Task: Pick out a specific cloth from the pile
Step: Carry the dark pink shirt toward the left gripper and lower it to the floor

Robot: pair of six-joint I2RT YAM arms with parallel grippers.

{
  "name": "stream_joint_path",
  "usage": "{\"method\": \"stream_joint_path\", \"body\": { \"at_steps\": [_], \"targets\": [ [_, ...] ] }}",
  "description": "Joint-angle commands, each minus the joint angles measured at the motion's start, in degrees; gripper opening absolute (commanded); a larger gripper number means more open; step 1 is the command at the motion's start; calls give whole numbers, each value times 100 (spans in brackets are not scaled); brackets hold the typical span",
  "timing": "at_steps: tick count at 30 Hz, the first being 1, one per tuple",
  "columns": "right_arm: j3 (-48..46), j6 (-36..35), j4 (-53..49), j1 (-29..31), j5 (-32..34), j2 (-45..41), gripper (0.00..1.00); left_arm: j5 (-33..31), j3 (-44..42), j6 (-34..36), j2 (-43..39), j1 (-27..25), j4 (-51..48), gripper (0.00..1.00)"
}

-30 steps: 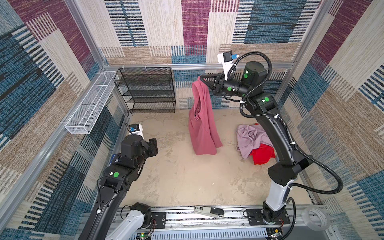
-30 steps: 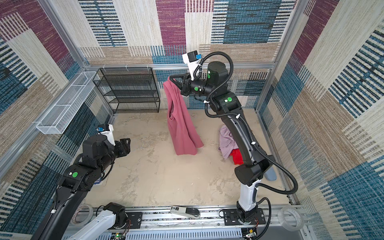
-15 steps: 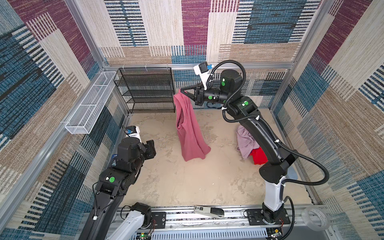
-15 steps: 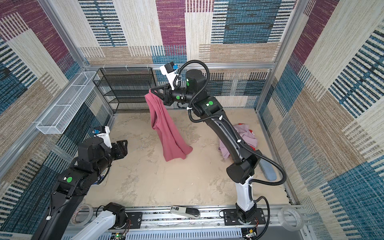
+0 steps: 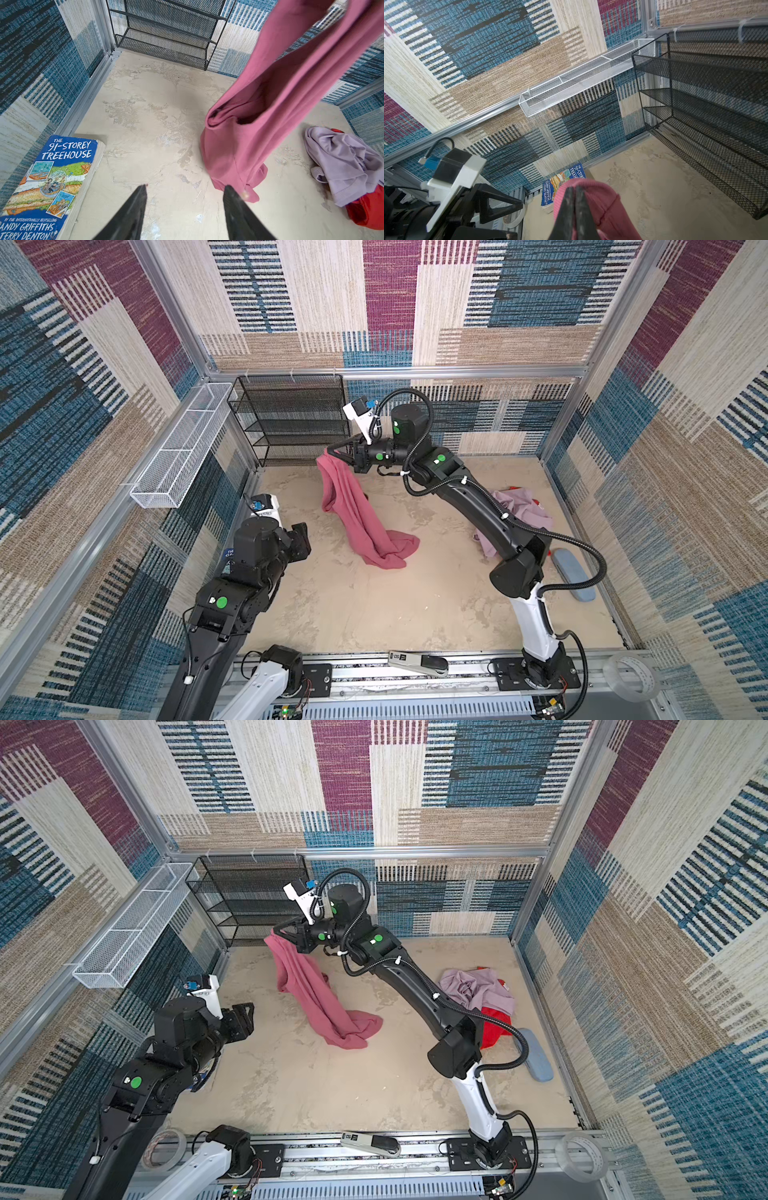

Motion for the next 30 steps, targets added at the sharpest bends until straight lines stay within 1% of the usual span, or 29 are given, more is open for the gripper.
{"method": "stream_joint_path", "body": {
  "at_steps": [1, 7, 11, 13, 18, 21, 22, 23, 27, 29, 30],
  "targets": [
    [215, 215, 398, 86, -72, 284, 0, -15, 34, 217, -65, 5, -201, 62],
    [294, 310, 653, 278, 140, 882, 0, -29, 121, 323, -165, 8, -430, 63],
    [298, 567, 1011, 403, 82, 1309, 0, -76, 166, 408, -177, 7, -646, 63],
    [309, 611, 1114, 464, 100, 1524, 2, -122, 160, 442, -175, 6, -708, 63],
    [303, 800, 1361, 520, 173, 1971, 2, -91, 186, 379, -182, 3, -791, 63],
    [281, 788, 1371, 522, 232, 2155, 4, -40, 198, 321, -134, 8, -794, 63],
    [267, 774, 1352, 527, 285, 2188, 7, -12, 203, 285, -118, 1, -796, 63],
    [267, 748, 1323, 523, 305, 2232, 13, 24, 201, 234, -108, 1, -792, 62],
    [117, 621, 1180, 521, 375, 2179, 27, 88, 150, 182, -19, 7, -771, 62],
    [-263, 548, 1262, 522, 457, 1971, 32, 154, 142, 168, 74, 2, -769, 61],
    [-591, 532, 1424, 523, 493, 1800, 39, 189, 129, 165, 111, -1, -758, 61]
  ]
}}
